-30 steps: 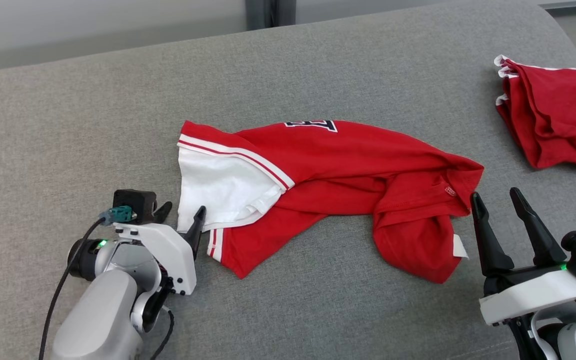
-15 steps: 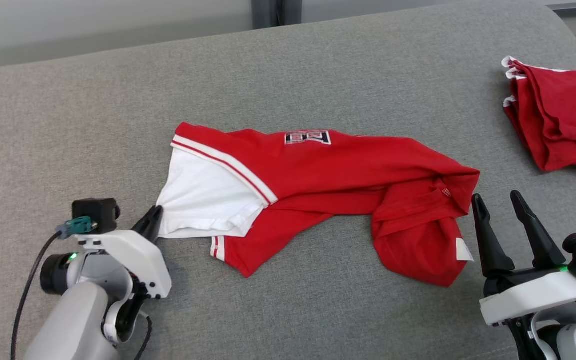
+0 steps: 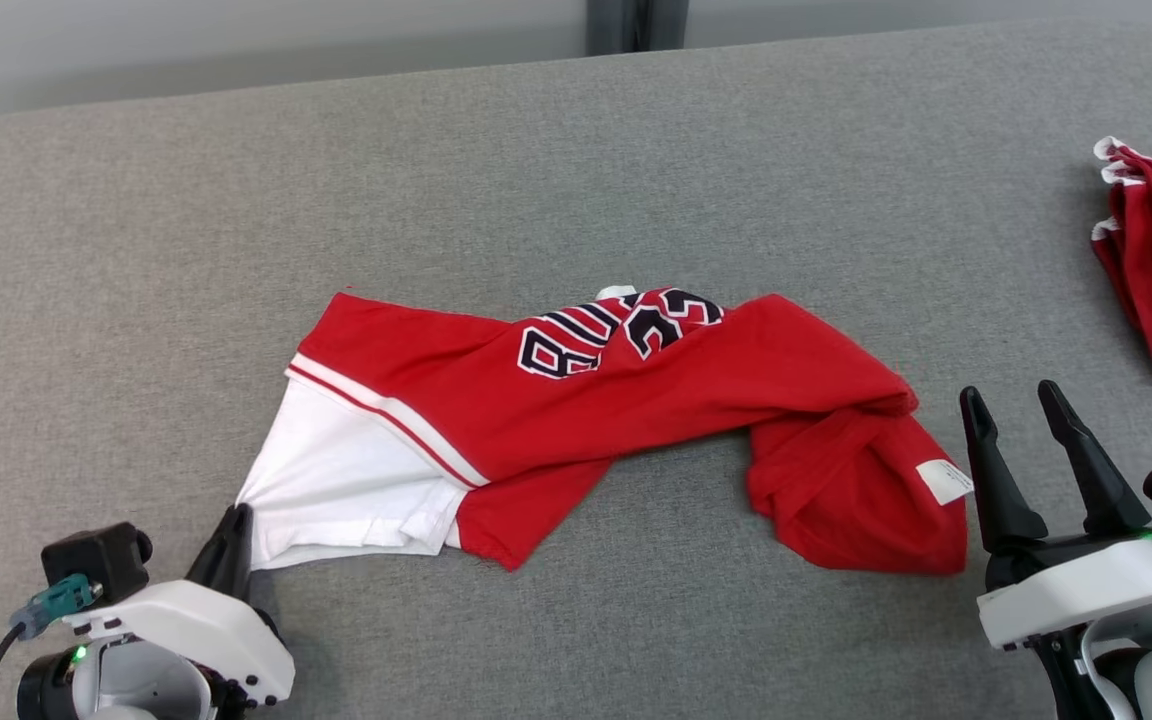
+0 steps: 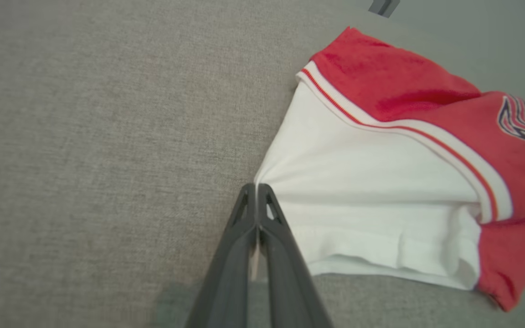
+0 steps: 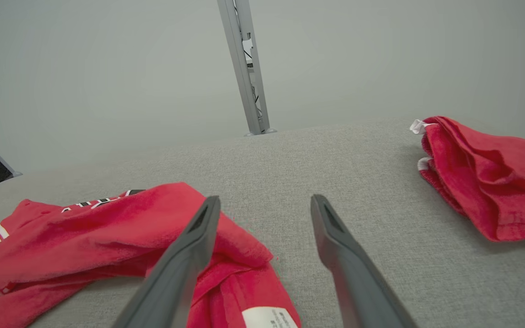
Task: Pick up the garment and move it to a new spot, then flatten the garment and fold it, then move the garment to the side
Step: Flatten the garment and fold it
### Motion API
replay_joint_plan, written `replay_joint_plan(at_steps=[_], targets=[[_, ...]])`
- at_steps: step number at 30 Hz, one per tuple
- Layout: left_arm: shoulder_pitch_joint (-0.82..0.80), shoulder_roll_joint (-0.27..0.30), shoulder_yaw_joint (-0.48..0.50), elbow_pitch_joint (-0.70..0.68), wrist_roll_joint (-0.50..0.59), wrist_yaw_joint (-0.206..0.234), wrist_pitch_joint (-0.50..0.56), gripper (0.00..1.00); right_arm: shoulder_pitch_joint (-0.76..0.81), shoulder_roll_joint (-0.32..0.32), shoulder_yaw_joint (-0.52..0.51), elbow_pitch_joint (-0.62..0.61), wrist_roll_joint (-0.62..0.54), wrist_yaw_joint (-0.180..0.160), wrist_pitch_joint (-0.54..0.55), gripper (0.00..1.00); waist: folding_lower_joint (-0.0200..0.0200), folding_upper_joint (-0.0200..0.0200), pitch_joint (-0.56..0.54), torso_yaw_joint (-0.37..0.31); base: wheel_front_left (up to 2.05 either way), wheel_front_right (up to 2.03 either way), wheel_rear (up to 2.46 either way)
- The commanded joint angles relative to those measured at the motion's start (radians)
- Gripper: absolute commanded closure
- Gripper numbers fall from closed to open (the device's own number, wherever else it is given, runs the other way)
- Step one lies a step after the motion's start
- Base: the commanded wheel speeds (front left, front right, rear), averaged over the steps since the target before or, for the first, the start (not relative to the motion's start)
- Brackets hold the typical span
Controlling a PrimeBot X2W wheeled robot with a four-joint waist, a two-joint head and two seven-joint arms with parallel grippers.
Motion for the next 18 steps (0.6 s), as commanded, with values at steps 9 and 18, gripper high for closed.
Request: replay_joint_plan(at_steps=[9,18], targets=[[0.097,-0.009,0.029,-0.086,-0.019,0.056,-0.019,1.00,-0.006,-0.020,-0.008,-0.011,-0.001,0.000,0.017,0.00,0.0000,0.0000,-0.009,0.041,0.00,0.00,0.00],[0.052,-0.049,0.037,-0.120,0.034,0.059,-0.191,0.00,0.013,-0.015,-0.011,-0.015,-0.018,0.000,0.020,0.00,0.0000,0.0000,-0.061,0.032,0.00,0.00,0.00]])
